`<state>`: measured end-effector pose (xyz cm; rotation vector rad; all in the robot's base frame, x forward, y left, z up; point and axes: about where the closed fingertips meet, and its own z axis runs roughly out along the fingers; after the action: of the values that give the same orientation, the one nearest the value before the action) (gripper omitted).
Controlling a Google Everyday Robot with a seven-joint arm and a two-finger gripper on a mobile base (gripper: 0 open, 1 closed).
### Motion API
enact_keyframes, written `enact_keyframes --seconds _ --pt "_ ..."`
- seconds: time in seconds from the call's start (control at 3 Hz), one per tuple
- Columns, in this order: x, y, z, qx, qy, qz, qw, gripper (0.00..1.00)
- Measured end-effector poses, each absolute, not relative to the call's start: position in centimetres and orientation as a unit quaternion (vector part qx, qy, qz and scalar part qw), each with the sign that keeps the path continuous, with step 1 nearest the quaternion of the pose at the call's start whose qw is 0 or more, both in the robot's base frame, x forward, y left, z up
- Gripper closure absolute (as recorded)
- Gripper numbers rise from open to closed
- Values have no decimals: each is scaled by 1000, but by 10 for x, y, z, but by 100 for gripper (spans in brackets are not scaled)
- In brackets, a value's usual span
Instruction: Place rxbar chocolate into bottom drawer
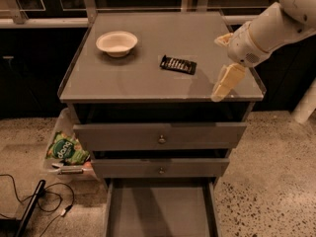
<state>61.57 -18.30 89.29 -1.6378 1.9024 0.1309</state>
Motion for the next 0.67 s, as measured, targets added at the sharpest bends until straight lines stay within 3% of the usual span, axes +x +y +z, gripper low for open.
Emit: enact_keyframes --seconds 0.67 --pt "672 -180 880 -576 704 137 392 0"
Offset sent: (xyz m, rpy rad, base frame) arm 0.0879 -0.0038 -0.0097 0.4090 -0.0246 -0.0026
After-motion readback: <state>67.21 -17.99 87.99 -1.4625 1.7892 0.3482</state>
